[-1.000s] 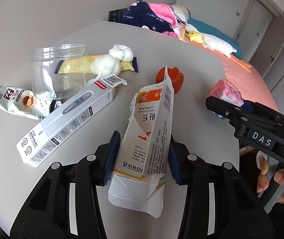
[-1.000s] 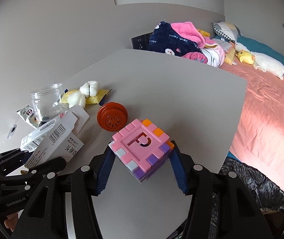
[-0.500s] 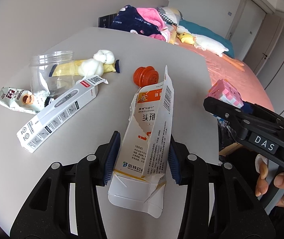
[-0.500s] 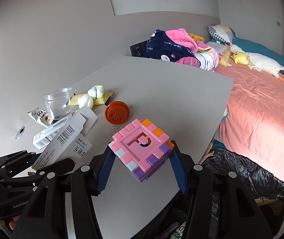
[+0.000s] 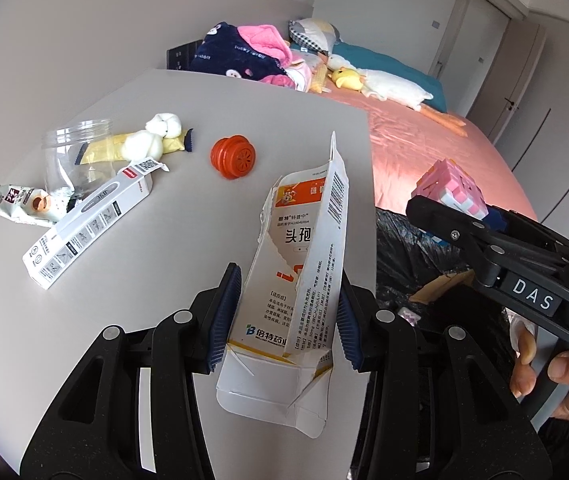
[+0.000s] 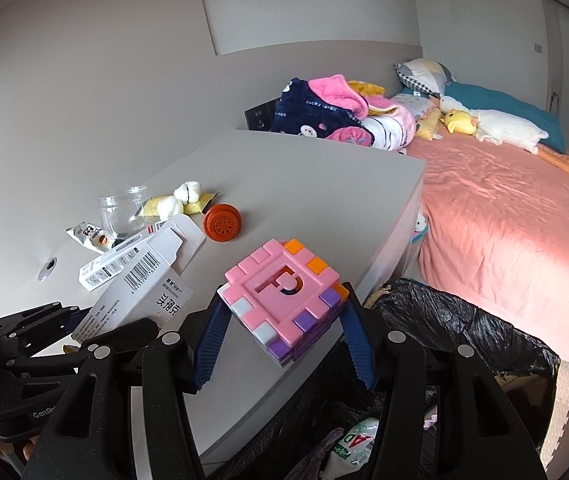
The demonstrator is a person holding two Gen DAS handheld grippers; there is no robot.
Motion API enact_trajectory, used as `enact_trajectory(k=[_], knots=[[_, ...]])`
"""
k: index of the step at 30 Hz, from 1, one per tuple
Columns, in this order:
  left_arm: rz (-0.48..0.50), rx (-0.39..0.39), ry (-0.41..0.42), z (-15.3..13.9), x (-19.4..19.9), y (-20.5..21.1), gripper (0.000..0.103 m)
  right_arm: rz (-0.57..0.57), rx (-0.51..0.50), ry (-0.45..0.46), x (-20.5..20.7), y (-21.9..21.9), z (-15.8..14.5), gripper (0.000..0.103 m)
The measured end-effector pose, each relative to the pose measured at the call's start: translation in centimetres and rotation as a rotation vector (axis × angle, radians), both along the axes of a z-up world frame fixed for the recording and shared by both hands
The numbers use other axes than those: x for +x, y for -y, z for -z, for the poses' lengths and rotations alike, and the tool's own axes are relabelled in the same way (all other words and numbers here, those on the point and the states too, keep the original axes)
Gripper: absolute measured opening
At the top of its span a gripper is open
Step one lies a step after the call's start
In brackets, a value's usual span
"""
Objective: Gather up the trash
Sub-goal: 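Carry the pouch with the left gripper over the trash bag while the right gripper carries the pink block, then open the left gripper to drop the pouch while the right gripper drops the pink block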
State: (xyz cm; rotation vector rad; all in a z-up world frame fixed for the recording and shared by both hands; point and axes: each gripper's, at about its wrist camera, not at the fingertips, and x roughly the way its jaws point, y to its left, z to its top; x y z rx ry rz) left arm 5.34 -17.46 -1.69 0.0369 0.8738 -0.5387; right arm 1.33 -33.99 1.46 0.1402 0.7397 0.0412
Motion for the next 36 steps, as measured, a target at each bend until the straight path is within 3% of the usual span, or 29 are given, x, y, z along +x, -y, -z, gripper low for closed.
enact_trajectory(k=[23, 31, 32, 33, 34, 35, 36], knots=[[0.158, -0.002, 0.024, -1.3, -5.1, 6.4, 0.045, 0.143, 0.013, 0.056, -6.8, 5.8, -2.0, 0.056], [0.262, -0.011, -0.013, -0.9, -6.8, 9.2, 0.048, 0.219, 0.024, 0.068, -9.1, 8.5, -2.5, 0.056], [0.289, -0.016, -0.026, -0.9, -7.0, 9.6, 0.051, 0.236, 0.033, 0.072, -9.4, 8.9, -2.6, 0.056], [0.324, -0.026, -0.044, -0.8, -7.3, 9.9, 0.063, 0.260, 0.034, 0.075, -9.7, 9.3, -2.7, 0.058], [0.348, -0.031, -0.058, -0.7, -7.6, 10.4, 0.076, 0.293, 0.020, 0.080, -10.0, 9.7, -2.8, 0.074], [0.361, -0.032, -0.060, -0.7, -7.8, 10.6, 0.098, 0.323, 0.001, 0.091, -10.4, 10.0, -3.0, 0.083], [0.368, -0.031, -0.044, -0.7, -8.1, 10.7, 0.097, 0.348, -0.015, 0.102, -10.7, 10.3, -3.1, 0.089]])
